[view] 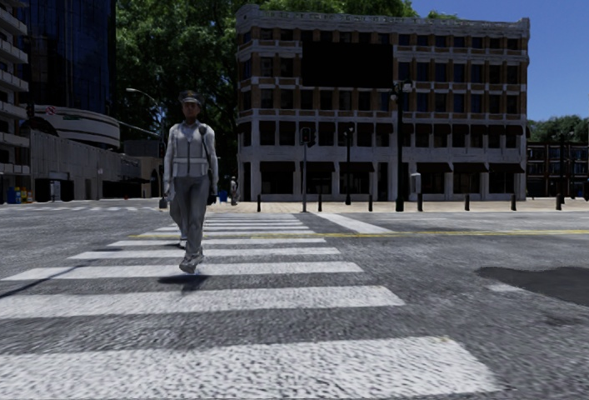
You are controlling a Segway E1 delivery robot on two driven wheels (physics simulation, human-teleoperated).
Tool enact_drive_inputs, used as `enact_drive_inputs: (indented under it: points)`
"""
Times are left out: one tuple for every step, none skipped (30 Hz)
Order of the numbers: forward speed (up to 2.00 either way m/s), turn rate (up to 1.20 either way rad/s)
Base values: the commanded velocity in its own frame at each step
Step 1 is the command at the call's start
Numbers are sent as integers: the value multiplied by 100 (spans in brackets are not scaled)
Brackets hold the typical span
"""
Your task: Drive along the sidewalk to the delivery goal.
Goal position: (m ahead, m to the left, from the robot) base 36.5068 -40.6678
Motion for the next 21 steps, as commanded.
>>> enact_drive_inputs:
  points:
    - [200, 0]
    - [200, 0]
    - [200, 0]
    - [200, 0]
    - [200, 0]
    - [200, 0]
    - [200, 0]
    - [200, 0]
    - [200, 0]
    - [200, 0]
    - [200, 5]
    - [200, 10]
    - [200, 10]
    - [200, 16]
    - [200, 24]
    - [200, 24]
    - [200, 27]
    - [200, 27]
    - [200, 27]
    - [200, 27]
    - [200, 27]
